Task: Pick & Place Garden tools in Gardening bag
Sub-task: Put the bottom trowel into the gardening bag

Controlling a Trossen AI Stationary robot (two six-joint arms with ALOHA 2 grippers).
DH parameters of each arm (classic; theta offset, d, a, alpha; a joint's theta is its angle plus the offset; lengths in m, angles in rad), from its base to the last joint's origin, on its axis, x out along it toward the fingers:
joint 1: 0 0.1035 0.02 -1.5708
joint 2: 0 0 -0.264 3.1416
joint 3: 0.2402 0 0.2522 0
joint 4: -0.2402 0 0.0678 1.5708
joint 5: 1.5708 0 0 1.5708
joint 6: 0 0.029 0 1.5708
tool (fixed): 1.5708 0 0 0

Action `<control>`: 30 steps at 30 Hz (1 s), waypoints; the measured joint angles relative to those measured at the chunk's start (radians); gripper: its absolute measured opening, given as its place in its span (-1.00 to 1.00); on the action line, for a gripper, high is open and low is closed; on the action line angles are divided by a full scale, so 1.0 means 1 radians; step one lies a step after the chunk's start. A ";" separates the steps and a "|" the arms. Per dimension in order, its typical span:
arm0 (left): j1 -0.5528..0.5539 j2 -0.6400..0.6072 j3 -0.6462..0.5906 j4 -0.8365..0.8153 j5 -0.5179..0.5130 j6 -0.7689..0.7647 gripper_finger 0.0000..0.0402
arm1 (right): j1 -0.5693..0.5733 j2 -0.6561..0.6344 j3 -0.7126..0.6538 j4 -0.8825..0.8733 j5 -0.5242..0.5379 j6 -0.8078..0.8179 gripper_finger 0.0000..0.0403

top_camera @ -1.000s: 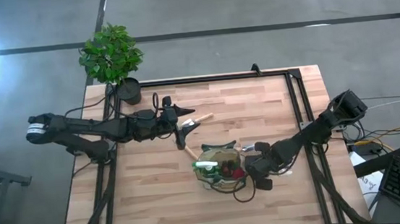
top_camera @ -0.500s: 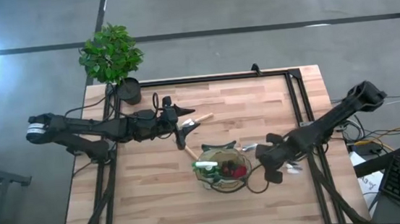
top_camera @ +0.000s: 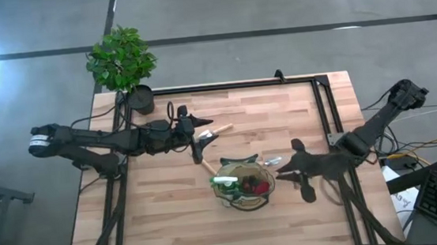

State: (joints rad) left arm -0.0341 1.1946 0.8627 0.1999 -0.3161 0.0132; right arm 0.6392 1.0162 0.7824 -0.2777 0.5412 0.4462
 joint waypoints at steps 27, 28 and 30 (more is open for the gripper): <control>0.000 0.000 0.000 0.009 0.000 0.002 0.27 | 0.072 0.009 -0.409 1.085 0.168 -0.478 -0.79; 0.000 0.000 0.000 0.010 0.000 0.002 0.27 | 0.072 0.009 -0.413 1.101 0.165 -0.480 -0.79; 0.000 0.000 0.000 0.016 0.000 0.001 0.27 | 0.072 0.008 -0.419 1.125 0.164 -0.487 -0.79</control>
State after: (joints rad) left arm -0.0338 1.1946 0.8623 0.2159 -0.3161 0.0147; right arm 0.7109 1.0245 0.3630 0.8471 0.7049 -0.0403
